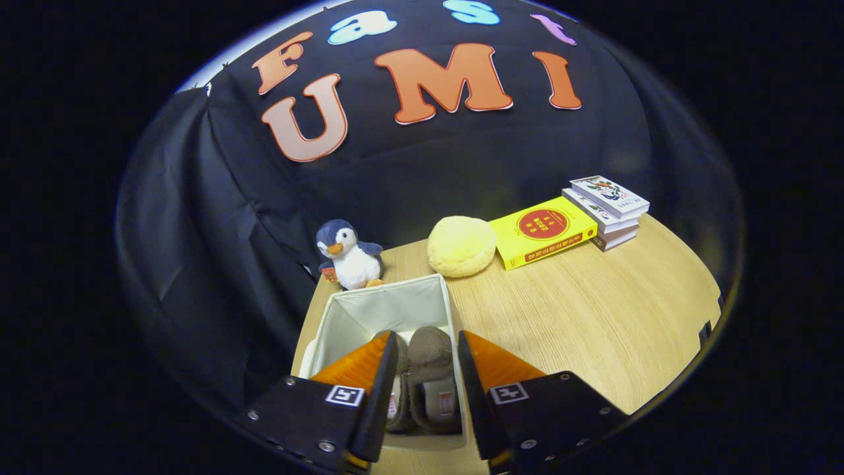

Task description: Open the storage box then place both shoes into the box .Put the left shoe in first, then the right shoe, with the right side of both shoes facing outward in a uniform manner.

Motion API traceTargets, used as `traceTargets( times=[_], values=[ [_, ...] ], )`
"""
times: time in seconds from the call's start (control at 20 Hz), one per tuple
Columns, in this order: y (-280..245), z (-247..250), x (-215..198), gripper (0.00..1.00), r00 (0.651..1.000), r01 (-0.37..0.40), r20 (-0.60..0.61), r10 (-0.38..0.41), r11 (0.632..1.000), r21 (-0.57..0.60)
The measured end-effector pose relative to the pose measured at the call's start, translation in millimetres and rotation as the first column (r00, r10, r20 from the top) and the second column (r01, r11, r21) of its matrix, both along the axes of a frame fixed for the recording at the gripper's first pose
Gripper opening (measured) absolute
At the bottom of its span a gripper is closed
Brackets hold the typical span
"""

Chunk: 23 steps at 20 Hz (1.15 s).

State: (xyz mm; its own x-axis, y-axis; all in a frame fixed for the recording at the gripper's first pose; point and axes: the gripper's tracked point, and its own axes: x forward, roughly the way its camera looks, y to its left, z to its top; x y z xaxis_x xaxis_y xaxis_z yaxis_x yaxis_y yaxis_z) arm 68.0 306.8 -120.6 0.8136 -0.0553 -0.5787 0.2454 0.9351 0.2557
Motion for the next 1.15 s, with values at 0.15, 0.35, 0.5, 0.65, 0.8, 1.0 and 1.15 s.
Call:
traceTargets(
  times=[0.15,0.35,0.5,0.65,0.8,1.0,1.15],
  values=[
    [-18,36,-7,0.85,0.998,-0.002,0.055,0.007,0.996,-0.086],
    [-42,75,-20,0.99,0.991,0.004,0.135,0.020,0.984,-0.177],
    [-61,94,-32,0.99,0.985,0.019,0.173,0.015,0.982,-0.188],
    [-83,112,-36,0.98,0.975,0.025,0.222,0.027,0.974,-0.227],
    [-99,131,-40,0.98,0.961,0.015,0.272,0.057,0.966,-0.257],
    [-121,147,-48,0.98,0.944,0.000,0.318,0.087,0.965,-0.264],
    [-140,157,-57,0.99,0.928,0.005,0.359,0.097,0.962,-0.273]
  ],
)
